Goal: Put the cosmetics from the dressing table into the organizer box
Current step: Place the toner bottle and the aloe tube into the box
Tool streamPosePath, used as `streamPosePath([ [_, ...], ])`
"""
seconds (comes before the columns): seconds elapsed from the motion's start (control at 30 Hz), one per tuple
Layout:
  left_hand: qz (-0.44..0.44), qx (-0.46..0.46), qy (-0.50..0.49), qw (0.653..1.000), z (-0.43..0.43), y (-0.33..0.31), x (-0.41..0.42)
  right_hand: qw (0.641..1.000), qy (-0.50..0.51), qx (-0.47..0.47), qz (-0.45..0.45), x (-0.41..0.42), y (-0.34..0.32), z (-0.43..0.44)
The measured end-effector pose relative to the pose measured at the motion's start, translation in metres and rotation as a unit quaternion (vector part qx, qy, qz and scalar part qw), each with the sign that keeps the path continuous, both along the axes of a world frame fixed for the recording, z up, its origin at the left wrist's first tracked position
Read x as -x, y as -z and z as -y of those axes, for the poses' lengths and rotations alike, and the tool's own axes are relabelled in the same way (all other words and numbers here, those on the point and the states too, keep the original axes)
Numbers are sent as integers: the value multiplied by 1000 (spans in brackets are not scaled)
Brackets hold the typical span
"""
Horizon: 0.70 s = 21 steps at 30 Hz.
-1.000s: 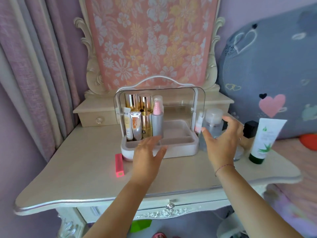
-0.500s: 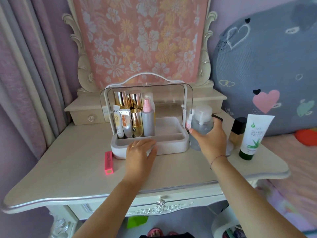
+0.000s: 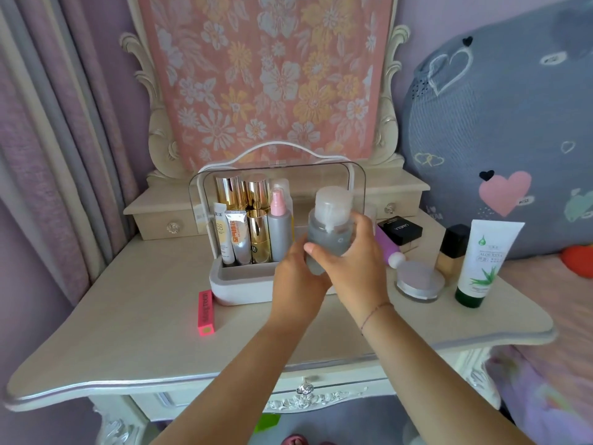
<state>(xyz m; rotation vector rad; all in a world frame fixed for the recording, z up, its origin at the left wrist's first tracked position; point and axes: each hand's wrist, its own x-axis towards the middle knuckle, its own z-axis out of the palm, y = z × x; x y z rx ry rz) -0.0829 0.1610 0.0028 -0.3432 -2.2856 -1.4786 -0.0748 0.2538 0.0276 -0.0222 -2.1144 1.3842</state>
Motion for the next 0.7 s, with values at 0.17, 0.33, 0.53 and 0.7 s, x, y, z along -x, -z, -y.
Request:
streamPosePath([
  [0.17,20,-15,-56,998,-16,-2,30,999,-41,2,32,11,18,-9],
  [0.33,73,-42,-100,991,-35,-5,66,998,-20,-36,41,1,50,-23],
  [0.53,149,-31,-95,984,-39,-1,98,998,-44,-36,37,-3,64,-26],
  [0.7,209,35,-73,975,-38,3,110,998,-44,-12,38,-1,64,-29],
])
